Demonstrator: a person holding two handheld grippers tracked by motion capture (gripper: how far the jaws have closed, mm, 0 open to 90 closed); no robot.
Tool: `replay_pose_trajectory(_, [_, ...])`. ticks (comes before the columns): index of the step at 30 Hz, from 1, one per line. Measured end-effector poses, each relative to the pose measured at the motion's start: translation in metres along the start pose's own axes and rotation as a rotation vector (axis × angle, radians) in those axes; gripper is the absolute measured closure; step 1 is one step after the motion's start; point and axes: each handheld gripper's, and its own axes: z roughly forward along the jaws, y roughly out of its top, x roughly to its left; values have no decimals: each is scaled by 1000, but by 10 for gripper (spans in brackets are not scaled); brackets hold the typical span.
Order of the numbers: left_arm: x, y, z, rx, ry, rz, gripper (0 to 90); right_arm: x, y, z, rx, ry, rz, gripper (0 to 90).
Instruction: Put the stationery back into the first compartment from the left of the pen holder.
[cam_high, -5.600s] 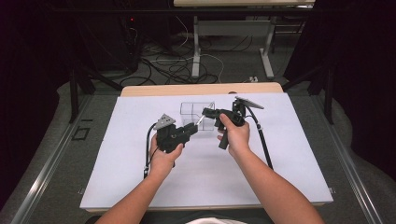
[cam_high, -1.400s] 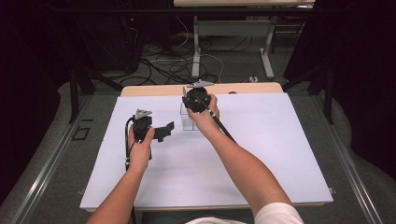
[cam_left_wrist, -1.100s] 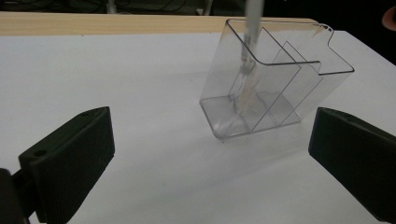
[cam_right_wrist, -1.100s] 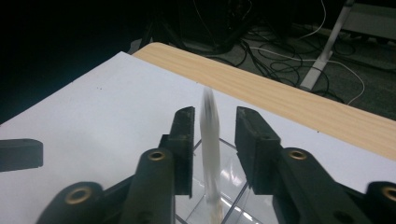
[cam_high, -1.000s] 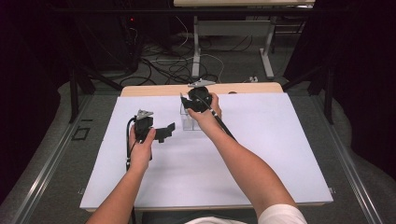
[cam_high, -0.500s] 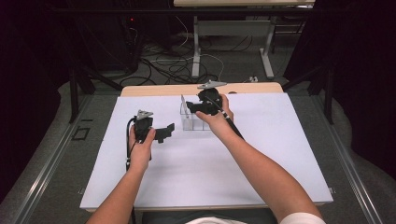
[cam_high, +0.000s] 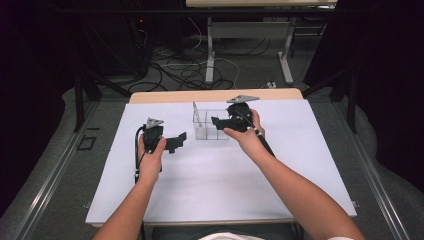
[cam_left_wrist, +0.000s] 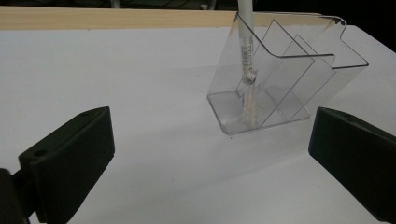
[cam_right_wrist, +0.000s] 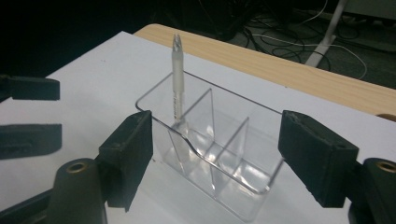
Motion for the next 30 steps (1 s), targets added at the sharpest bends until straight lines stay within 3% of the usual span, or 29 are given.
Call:
replay_pose_trajectory(5, [1,0,0,3,0,-3,4,-7,-11,-12,-1,-19,1,214])
replay_pose_trajectory(14, [0,-1,1,5,-2,0,4,-25,-36,-36,3,-46,58,153])
replay_pose_trajectory(19, [0,-2,2,3,0,0,4,-36,-51,-48,14,-82,63,132])
replay_pose_trajectory(30, [0,-3,3,10,0,-4,4,-53,-86,-57,80,-149,35,14])
